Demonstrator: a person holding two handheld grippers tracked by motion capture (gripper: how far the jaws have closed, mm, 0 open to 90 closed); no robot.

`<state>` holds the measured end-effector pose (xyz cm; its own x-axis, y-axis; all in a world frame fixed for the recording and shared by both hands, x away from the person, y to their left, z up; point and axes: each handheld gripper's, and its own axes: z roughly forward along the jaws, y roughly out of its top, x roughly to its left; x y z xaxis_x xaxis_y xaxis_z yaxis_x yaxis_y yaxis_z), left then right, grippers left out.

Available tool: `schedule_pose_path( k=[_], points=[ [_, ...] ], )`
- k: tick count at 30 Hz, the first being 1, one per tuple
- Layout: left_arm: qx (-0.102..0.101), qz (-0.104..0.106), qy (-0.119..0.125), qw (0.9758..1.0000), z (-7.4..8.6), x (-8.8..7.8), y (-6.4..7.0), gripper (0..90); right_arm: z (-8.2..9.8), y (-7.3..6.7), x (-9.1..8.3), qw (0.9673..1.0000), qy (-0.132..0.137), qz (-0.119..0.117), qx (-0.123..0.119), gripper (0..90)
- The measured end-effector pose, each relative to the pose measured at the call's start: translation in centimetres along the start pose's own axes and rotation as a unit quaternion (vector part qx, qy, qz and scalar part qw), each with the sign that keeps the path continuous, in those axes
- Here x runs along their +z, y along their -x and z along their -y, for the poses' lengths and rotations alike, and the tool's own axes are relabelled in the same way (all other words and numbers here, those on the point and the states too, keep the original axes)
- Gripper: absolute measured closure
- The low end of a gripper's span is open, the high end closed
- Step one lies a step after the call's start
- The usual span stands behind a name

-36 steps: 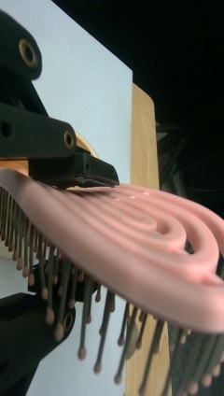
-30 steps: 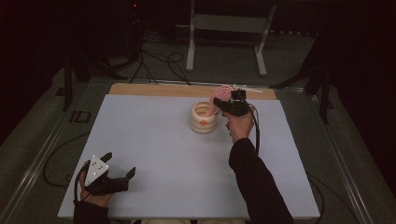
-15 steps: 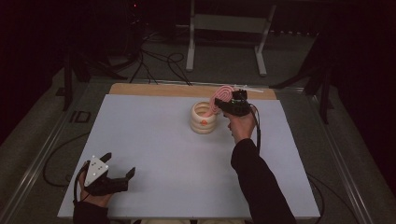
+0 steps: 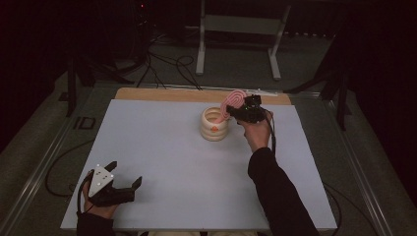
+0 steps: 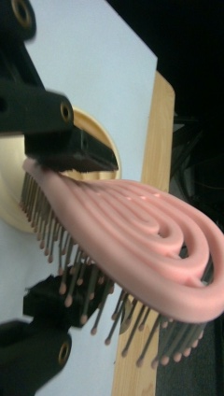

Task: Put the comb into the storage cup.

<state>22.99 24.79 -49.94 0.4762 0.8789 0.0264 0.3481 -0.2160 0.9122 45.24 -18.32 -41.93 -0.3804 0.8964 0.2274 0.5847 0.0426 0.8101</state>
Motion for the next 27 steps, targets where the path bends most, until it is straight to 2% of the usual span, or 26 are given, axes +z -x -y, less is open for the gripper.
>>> schedule_pose_path(
  k=[6,7,11,12,16,19,22,23,27],
  points=[
    [-0.001,0.000,0.000,1.0000,0.0,0.0,0.0,0.8,0.0,0.0,-0.4,0.9999,-0.005,0.005,-0.014,31.2],
    [-0.001,0.000,0.000,1.0000,0.0,0.0,0.0,0.8,0.0,-0.1,-0.6,0.9997,-0.006,0.004,-0.023,27.3],
    [-0.001,0.000,0.000,1.0000,0.0,0.0,0.0,0.8,0.0,-0.1,-0.7,0.9996,-0.006,0.005,-0.029,25.9],
    [-0.001,0.000,0.000,1.0000,0.0,0.0,0.0,0.8,0.1,-0.3,-1.0,0.9990,-0.007,0.003,-0.045,21.3],
    [-0.001,0.000,0.000,1.0000,0.0,0.0,0.0,0.8,0.2,-0.5,-1.3,0.9979,-0.008,-0.004,-0.063,14.1],
    [0.000,0.000,0.001,1.0000,0.0,0.0,0.0,0.8,0.4,-0.7,-1.5,0.9967,-0.011,-0.003,-0.080,11.4],
    [0.000,-0.001,0.001,1.0000,0.0,0.0,0.0,0.8,0.5,-0.8,-1.6,0.9963,-0.012,-0.002,-0.085,10.9],
    [-0.001,-0.001,0.001,1.0000,0.0,0.0,0.0,0.8,0.9,-0.9,-1.6,0.9950,-0.016,0.006,-0.099,10.3],
    [-0.001,-0.002,0.002,1.0000,0.0,0.0,0.0,0.8,1.2,-0.9,-1.8,0.9948,-0.014,0.006,-0.101,10.1]
  ],
)
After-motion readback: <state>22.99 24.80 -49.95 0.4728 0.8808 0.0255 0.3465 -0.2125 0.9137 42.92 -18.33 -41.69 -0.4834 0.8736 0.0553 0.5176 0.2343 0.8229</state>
